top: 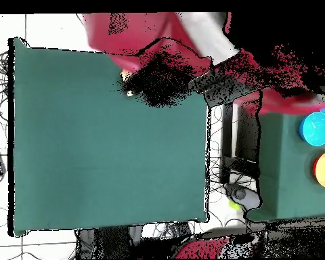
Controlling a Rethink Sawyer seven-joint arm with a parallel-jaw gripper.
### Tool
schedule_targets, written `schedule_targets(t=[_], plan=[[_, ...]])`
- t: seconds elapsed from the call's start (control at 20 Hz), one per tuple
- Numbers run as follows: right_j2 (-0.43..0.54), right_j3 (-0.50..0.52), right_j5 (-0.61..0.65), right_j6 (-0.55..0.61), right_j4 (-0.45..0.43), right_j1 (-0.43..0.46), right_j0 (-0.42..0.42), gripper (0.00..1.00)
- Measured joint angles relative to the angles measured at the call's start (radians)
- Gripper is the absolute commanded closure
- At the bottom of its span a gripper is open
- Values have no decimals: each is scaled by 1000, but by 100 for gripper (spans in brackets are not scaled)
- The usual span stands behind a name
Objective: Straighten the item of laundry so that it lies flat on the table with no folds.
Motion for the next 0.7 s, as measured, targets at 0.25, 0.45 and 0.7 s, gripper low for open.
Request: schedule_targets(t=[0.25, 0.45, 0.7], plan=[[40, 0, 0, 0, -73, 11, 2, 100], [69, -1, 0, 0, -89, 20, 1, 100], [78, 0, 2, 0, -106, 23, 2, 100]])
